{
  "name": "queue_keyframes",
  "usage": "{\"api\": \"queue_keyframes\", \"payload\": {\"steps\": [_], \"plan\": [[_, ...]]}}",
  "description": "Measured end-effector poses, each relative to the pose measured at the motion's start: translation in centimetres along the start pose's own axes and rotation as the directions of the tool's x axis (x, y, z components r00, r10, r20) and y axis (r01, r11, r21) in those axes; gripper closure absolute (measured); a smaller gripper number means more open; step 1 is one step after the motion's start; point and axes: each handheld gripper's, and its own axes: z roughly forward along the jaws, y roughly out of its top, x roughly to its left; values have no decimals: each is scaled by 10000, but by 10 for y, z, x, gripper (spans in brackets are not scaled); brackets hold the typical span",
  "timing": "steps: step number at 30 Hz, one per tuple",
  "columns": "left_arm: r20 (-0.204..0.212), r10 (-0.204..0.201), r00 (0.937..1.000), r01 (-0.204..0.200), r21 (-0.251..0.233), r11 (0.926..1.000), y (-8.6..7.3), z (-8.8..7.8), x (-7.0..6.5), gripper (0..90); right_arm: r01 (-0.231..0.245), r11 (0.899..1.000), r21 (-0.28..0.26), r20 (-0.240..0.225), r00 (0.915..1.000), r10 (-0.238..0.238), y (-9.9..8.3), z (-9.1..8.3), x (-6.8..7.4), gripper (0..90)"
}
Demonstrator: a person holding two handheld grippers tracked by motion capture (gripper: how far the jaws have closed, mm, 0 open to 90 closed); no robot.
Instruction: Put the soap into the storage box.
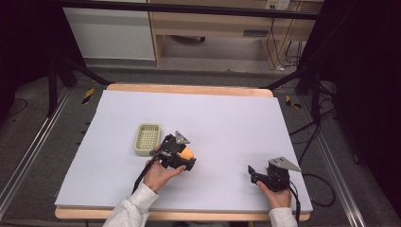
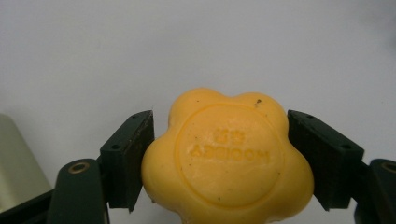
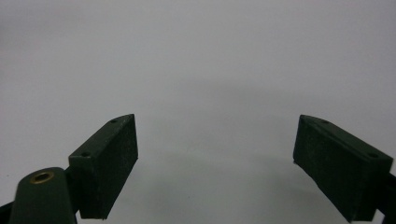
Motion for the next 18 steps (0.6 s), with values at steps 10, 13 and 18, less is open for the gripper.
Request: {"api": "queue_keyframes", "payload": {"steps": [10, 13, 18], "plan": [[-252, -401, 9989, 392, -377, 9985, -3, -25, 24, 253, 1, 10000, -36, 23, 10000, -1, 0, 0, 0, 143], [-411, -534, 9977, 516, -443, 9977, -4, -32, 32, 253, 14, 10000, -49, 46, 10000, -14, 0, 0, 0, 143], [-585, -732, 9956, 698, -581, 9959, -6, -42, 45, 253, -38, 10000, -34, 32, 10000, 38, 0, 0, 0, 143]]}}
